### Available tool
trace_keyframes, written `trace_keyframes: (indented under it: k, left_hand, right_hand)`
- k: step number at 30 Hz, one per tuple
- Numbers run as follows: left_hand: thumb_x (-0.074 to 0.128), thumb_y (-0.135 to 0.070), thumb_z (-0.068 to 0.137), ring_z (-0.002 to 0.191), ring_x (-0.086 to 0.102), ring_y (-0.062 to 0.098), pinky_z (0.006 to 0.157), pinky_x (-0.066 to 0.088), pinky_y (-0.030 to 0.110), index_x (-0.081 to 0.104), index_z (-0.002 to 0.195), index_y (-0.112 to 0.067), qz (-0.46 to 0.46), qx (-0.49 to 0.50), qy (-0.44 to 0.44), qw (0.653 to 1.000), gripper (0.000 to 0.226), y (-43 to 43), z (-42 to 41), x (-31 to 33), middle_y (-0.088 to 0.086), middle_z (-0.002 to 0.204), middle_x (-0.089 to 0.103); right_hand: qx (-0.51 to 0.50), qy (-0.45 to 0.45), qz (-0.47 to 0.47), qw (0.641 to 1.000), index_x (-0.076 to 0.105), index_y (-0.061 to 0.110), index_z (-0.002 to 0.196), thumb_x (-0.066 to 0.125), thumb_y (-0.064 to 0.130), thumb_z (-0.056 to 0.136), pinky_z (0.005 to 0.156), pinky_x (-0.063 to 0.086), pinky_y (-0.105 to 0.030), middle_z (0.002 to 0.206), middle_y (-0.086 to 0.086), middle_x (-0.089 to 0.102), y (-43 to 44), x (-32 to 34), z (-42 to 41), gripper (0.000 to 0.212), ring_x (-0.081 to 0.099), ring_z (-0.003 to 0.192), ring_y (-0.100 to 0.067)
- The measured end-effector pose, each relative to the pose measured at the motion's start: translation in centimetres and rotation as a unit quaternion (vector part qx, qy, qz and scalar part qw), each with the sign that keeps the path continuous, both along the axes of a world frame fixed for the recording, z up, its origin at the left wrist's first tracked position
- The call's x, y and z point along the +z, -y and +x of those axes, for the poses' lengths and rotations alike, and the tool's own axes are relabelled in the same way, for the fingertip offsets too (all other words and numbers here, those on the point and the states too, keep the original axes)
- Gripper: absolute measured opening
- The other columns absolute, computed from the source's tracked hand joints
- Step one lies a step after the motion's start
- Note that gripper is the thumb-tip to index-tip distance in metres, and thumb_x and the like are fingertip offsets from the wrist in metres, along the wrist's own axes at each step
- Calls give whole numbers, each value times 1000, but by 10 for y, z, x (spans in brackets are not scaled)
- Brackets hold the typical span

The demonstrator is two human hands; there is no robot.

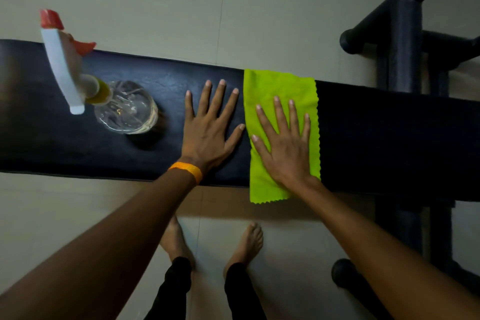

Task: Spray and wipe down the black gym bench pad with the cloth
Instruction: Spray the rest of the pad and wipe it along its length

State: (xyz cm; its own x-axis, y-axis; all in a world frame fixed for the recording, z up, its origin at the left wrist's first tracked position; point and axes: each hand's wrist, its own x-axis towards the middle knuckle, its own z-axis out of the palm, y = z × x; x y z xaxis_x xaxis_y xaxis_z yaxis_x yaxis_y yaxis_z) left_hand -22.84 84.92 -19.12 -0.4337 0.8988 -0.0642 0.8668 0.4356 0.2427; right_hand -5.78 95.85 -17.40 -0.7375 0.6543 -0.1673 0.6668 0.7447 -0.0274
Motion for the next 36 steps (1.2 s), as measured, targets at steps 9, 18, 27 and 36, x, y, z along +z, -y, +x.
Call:
trace_keyframes:
  k: [9, 18, 27, 36]
  left_hand:
    - [33, -36, 103, 158, 14, 28, 127, 15, 52, 27, 160, -10, 31, 80, 32, 996, 63, 84, 31, 3, 10, 169, 21]
    - [35, -37, 105, 158, 17, 26, 128, 15, 46, 29, 160, -9, 53, 44, 17, 997, 62, 102, 17, -3, 10, 169, 22]
    - [36, -35, 103, 157, 17, 29, 128, 13, 49, 29, 160, -10, 50, 88, 13, 995, 63, 127, 16, -1, 11, 169, 21]
    - [34, -36, 100, 158, 14, 33, 122, 8, 68, 28, 160, -11, 6, 99, -18, 995, 65, 102, 40, -3, 15, 169, 19]
  right_hand:
    - [-158, -53, 14, 986, 20, 39, 158, 26, 58, 101, 123, 8, -61, 169, -2, 13, 39, -3, -37, 61, 7, 157, -32]
    - [-63, -50, -4, 997, 22, 41, 157, 20, 59, 100, 124, 10, -58, 168, -1, 20, -30, -8, -84, 60, 13, 156, -30]
    - [155, -44, -10, 987, 24, 40, 157, 29, 52, 103, 124, 15, -56, 169, 0, 18, 12, -8, -63, 55, 12, 156, -29]
    - [6, -30, 14, 999, 23, 38, 158, 30, 59, 101, 123, 10, -59, 169, -3, 16, 75, -9, -2, 61, 10, 156, -33]
